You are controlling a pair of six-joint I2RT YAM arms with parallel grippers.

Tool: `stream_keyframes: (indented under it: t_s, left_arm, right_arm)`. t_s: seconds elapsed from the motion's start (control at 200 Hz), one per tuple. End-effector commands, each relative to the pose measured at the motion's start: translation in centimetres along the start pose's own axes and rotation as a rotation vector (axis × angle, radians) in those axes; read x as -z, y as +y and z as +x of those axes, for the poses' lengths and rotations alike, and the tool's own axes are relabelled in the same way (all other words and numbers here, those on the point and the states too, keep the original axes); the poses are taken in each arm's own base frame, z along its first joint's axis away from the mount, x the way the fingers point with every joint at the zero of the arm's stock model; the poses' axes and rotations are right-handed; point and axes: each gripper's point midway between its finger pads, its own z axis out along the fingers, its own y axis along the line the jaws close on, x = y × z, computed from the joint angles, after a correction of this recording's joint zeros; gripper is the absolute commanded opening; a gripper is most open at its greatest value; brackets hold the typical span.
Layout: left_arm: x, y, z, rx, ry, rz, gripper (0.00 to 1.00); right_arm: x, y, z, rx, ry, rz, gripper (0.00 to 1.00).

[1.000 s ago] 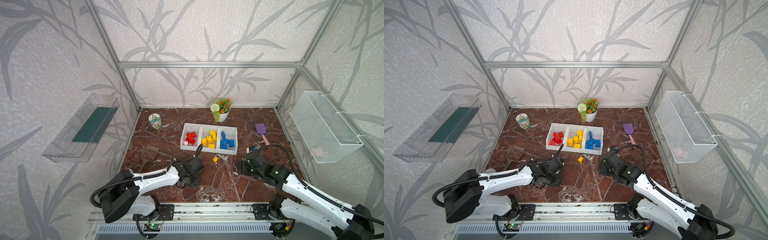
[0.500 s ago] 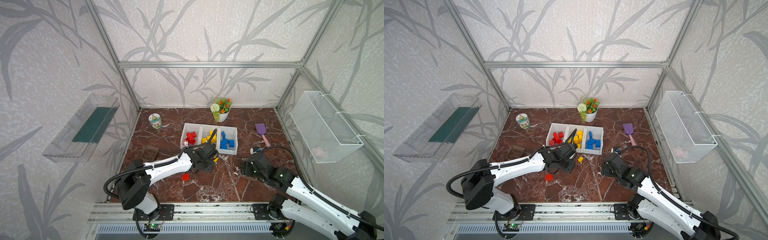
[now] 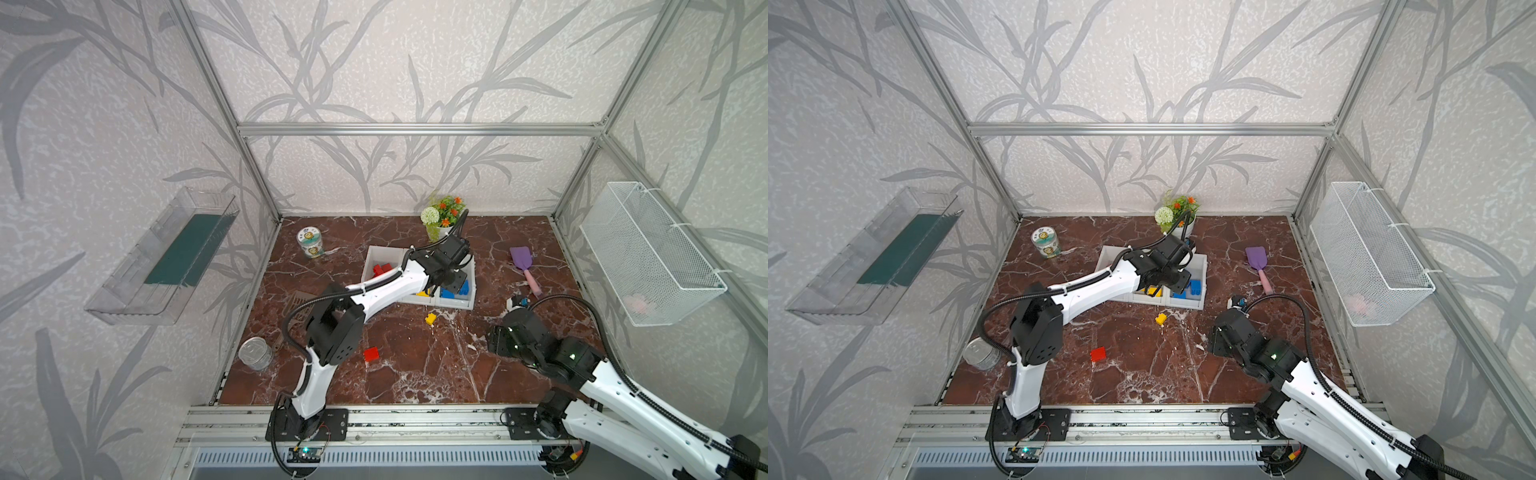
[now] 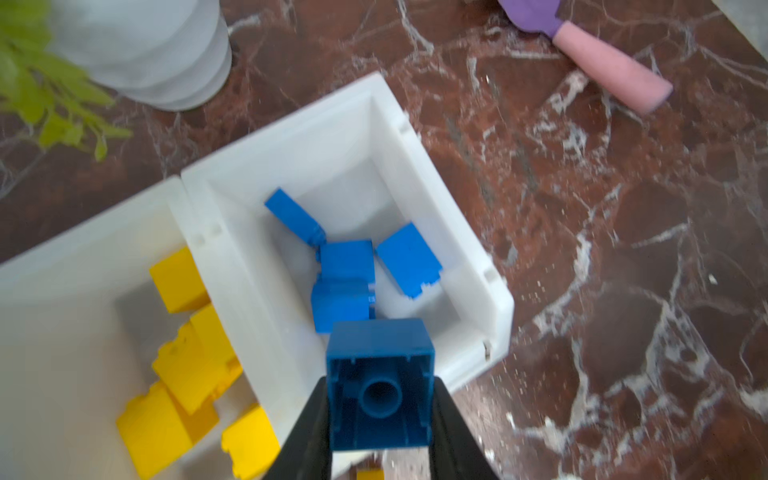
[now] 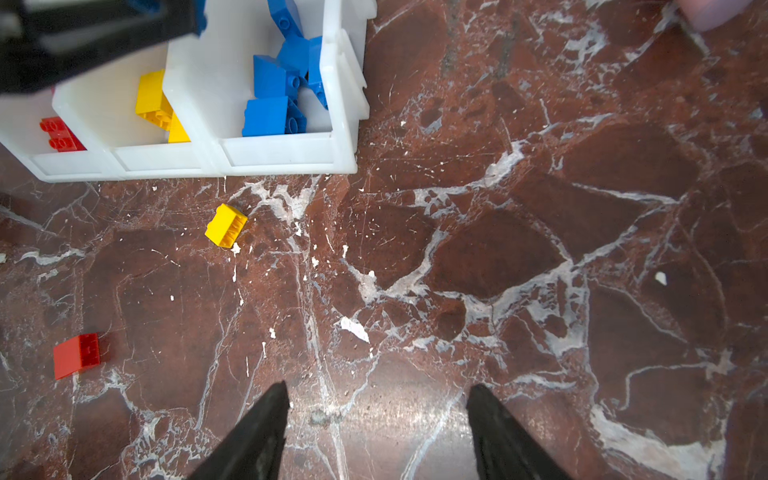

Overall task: Sort the legos into containers by color
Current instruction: 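Carry the blue brick with the left gripper into the blue compartment and release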

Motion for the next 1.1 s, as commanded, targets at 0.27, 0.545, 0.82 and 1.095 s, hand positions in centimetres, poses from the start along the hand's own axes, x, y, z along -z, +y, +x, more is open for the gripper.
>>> stream_keyframes:
  t_s: [0.27,0.545,0.82,1.095]
  left_arm:
    - [-1.1,0.9,-3.7,0.013,-0.033,-0.02,0.58]
    - [0.3,0.5,-3.6,0.032,-0.037,0.017,0.64]
    - [3.5,3.5,-2.2,0.113,-0.107,0.001,0.64]
    - [7.1,8.5,2.6,0.262,-0.187,-0.054,0.65]
  right_arm:
    - [0.8,-0.4,1.0,-0.001,0.032,-0.015,0.69]
    - [1.4,-1.1,1.1,-0.004,0.028,-0.001,0.69]
    - [1.4,-1.8,2.1,-0.012,0.065,0.024,0.69]
    - [1.4,-2.2,3.6,-0.031,0.13,0.042,0.68]
